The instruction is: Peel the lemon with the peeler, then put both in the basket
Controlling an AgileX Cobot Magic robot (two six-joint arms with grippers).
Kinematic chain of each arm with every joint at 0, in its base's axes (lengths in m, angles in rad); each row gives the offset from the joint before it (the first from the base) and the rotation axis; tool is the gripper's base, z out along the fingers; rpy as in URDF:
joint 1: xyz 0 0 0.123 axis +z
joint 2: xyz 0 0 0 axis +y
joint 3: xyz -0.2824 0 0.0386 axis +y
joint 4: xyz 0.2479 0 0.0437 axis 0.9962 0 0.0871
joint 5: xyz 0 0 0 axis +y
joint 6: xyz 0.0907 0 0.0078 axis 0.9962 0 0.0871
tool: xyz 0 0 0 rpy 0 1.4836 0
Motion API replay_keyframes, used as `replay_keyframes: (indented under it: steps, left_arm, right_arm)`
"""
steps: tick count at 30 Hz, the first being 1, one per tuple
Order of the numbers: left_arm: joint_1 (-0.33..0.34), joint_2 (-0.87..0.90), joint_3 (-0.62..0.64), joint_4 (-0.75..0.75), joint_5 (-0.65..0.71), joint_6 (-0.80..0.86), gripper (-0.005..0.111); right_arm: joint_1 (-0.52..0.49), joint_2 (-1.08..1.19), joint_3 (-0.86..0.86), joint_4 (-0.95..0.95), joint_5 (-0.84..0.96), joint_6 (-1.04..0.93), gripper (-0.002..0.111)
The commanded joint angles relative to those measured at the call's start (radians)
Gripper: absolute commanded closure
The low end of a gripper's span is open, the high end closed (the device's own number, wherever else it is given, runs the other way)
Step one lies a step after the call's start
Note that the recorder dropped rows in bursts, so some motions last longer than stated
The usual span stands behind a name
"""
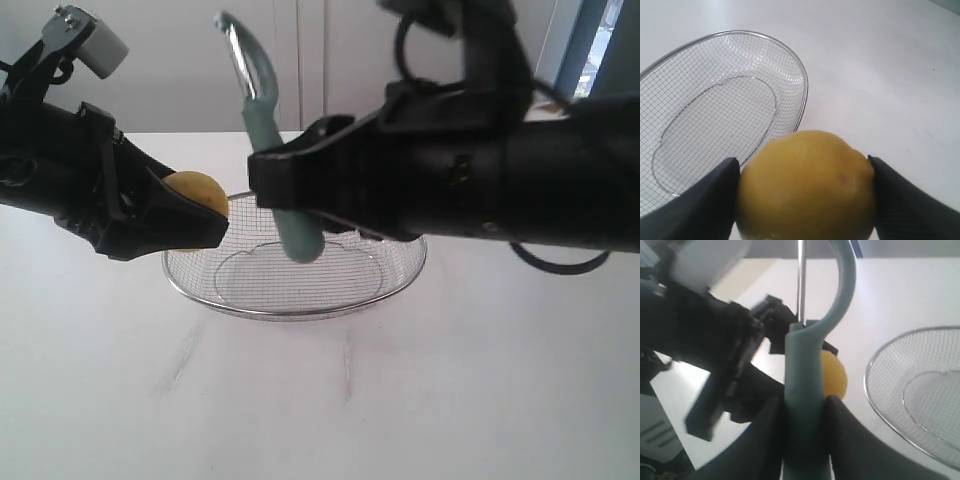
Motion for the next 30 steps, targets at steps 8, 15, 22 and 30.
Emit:
replay_keyframes:
  steps: [8, 15, 22, 30]
  left_arm:
    - [-0.002, -0.008, 0.004, -0.021, 0.014, -0.002, 0.107]
    - [-0.002, -0.008, 0.004, -0.019, 0.014, -0.002, 0.107]
    - [-0.002, -0.008, 0.004, -0.017, 0.014, -0.002, 0.107]
    - [-0.002, -0.008, 0.004, -0.018, 0.014, -0.004, 0.107]
  right_arm:
    - [0.005, -0.200, 0.050, -0.081, 0.029, 0.080, 0.108]
    - [0.005, -0.185, 0.069, -0.301, 0.030, 0.277, 0.108]
    - [0.005, -0.152, 0.064, -0.470, 0.050, 0.383, 0.108]
    - [-0.047, -0.063, -0.002, -0.616, 0.093, 0.437, 0.108]
